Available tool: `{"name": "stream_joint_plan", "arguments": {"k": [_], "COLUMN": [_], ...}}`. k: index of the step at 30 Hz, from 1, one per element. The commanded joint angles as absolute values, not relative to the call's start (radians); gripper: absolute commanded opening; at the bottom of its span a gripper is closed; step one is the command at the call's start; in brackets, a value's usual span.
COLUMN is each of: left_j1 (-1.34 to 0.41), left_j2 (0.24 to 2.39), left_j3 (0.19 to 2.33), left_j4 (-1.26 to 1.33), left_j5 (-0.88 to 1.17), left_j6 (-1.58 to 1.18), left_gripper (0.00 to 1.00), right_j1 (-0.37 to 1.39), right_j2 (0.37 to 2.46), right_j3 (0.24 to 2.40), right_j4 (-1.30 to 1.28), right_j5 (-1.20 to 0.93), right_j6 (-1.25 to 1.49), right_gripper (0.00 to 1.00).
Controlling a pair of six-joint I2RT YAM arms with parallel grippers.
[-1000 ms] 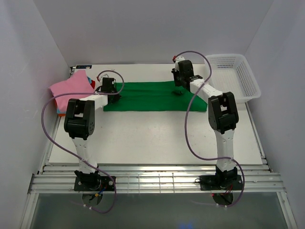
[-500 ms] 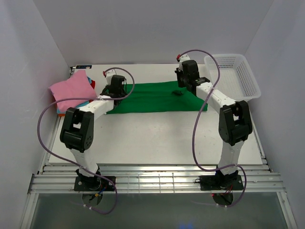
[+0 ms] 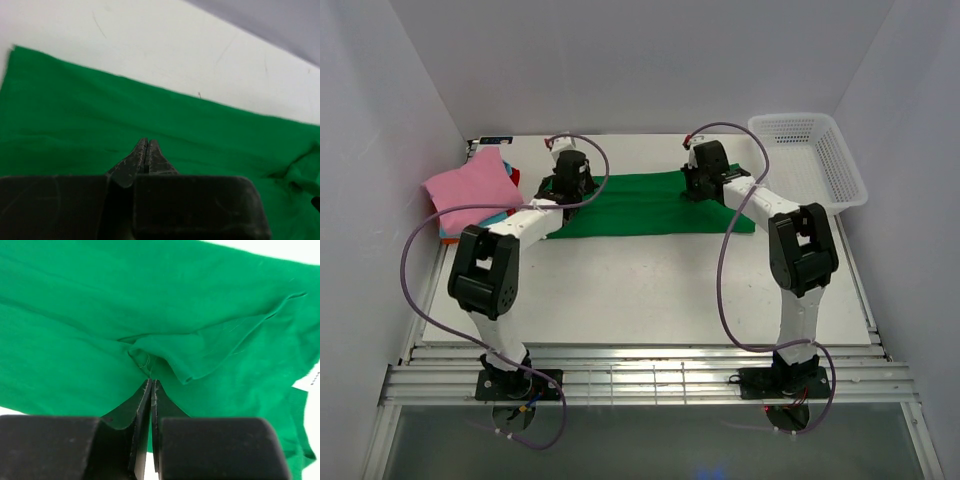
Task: Fold and stack the t-shirts
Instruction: Fold the tshirt
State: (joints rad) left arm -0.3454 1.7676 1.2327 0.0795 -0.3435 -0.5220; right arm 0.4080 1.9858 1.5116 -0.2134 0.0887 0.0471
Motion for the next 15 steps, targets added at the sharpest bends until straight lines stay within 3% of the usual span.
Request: {"name": "stream_joint_plan", "arguments": {"k": [1,6,15], "left_j1": [-0.359,-0.373,-0.387], "left_j2": [1.844,1.953,1.984], "left_j3": [1.247,1.287,1.244], "left_j4": [0.081,0.106,0.094], "left_j5": [-0.181,-0.11,-0.182], "left_j6": [-0.561,-0.568,-0.537], "left_gripper": [0.0,0.0,0.0], "right_j1": [0.413,0.413,0.413], "right_j2": [2.011,2.042,2.109], "right_j3": [1.562,1.585,1.664], "right_j4": [-0.238,-0.27,-0.313], "right_j5": [0.071,0.075,0.136], "right_j6": [0.058,0.063,0.051], "right_gripper": [0.08,0.08,0.08]}}
